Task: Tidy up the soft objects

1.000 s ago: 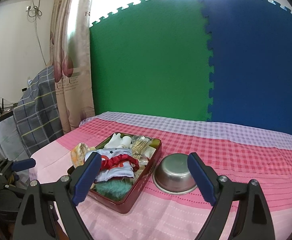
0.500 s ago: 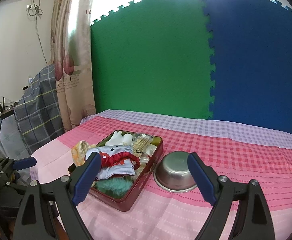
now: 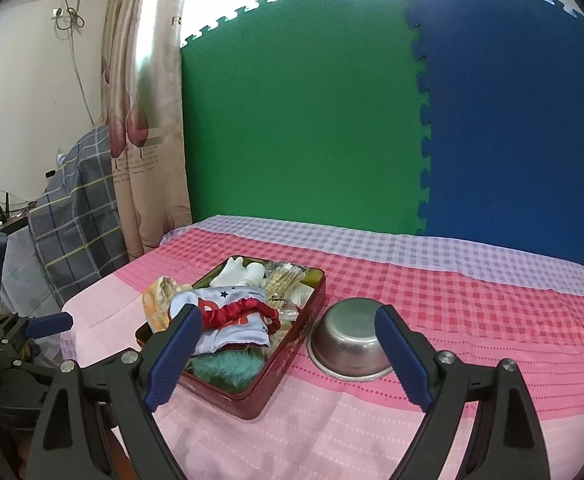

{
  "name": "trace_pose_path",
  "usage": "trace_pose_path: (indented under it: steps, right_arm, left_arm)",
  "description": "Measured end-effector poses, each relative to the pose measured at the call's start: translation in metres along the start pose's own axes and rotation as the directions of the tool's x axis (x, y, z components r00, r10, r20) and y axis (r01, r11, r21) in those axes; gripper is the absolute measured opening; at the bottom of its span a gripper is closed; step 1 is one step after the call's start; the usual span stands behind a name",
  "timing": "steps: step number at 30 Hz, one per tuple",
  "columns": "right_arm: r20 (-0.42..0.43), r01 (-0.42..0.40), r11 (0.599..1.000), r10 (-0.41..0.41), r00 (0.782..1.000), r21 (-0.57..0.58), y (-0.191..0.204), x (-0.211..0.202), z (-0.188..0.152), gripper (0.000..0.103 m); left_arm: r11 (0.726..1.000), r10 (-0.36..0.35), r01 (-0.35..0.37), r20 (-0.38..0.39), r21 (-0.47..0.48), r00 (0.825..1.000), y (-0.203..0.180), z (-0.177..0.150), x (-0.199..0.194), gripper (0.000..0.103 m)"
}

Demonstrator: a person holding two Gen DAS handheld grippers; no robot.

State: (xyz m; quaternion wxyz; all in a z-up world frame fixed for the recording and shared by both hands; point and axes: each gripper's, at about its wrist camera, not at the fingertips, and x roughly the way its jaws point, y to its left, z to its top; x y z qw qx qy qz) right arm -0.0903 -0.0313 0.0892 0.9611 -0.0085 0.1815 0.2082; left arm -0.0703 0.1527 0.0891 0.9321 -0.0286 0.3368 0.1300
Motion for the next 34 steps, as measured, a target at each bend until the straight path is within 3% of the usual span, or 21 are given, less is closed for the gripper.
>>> trace_pose_path:
  steps: [26, 31, 34]
  right_arm:
    - [-0.036, -0.008, 1.0, 0.009, 0.999, 0.017, -0.005, 0.002, -0.007, 0.09]
    - [-0.047, 0.065, 0.998, -0.064, 0.997, 0.025, -0.046, -0.004, -0.009, 0.09]
    - [-0.099, 0.177, 0.98, -0.169, 0.981, 0.086, -0.111, -0.001, -0.016, 0.09]
  left_arm:
    - [1.0, -0.028, 0.027, -0.021, -0.015, 0.999, 0.002, -0.005, 0.005, 0.102]
    - [1.0, 0.004, -0.004, 0.028, -0.002, 1.0, -0.002, -0.003, -0.006, 0.101]
    - [1.0, 0.023, -0.023, 0.018, 0.006, 1.0, -0.004, -0.003, -0.009, 0.101]
